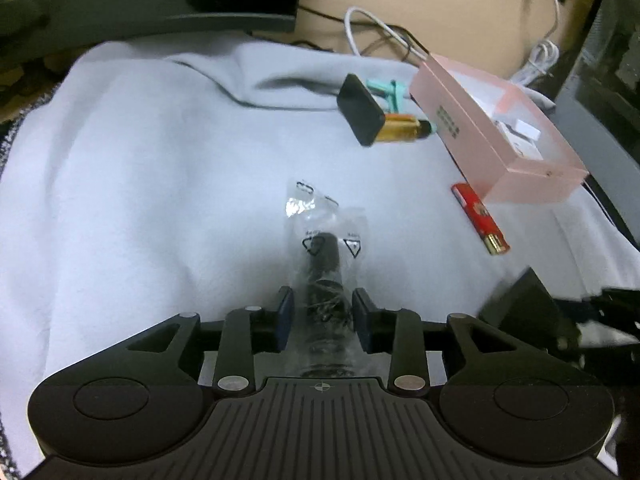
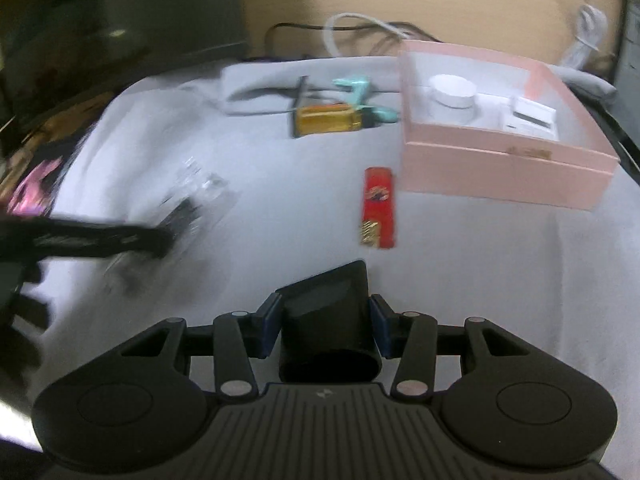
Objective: Organize rigid objects
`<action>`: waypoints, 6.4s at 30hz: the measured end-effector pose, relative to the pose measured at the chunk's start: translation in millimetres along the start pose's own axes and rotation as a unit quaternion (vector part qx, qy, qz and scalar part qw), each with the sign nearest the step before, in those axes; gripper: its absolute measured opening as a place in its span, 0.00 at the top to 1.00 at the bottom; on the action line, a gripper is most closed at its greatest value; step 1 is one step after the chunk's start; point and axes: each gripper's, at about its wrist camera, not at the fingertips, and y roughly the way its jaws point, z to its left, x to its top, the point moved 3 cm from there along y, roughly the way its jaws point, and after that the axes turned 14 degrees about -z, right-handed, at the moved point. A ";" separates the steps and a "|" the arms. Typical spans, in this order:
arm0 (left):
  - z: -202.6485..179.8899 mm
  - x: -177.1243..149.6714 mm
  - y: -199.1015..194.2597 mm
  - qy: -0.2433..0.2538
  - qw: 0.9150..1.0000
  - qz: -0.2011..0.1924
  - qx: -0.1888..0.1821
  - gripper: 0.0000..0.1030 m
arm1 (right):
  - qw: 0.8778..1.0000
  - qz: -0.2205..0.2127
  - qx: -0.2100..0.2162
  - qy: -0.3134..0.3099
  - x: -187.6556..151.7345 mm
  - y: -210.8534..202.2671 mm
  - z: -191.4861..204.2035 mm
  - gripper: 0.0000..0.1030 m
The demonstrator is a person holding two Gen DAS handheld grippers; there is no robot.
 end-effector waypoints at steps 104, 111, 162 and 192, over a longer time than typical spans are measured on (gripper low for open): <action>-58.7 90.7 116.1 0.091 0.995 -0.031 -0.032 0.89 | 0.990 0.000 -0.139 -0.015 2.8 -20.7 -116.5 0.29; -24.6 46.1 49.9 0.046 0.998 -0.014 -0.033 0.89 | 0.996 -0.013 -0.085 -0.039 22.2 4.1 -81.4 0.29; 12.2 40.7 17.0 0.029 0.986 -0.002 -0.163 0.84 | 0.995 -0.021 -0.096 0.006 -0.7 11.0 55.0 0.22; -143.7 19.6 75.9 0.106 0.993 -0.023 -0.049 0.67 | 0.978 -0.026 -0.205 -0.011 -8.1 -14.9 -110.7 0.23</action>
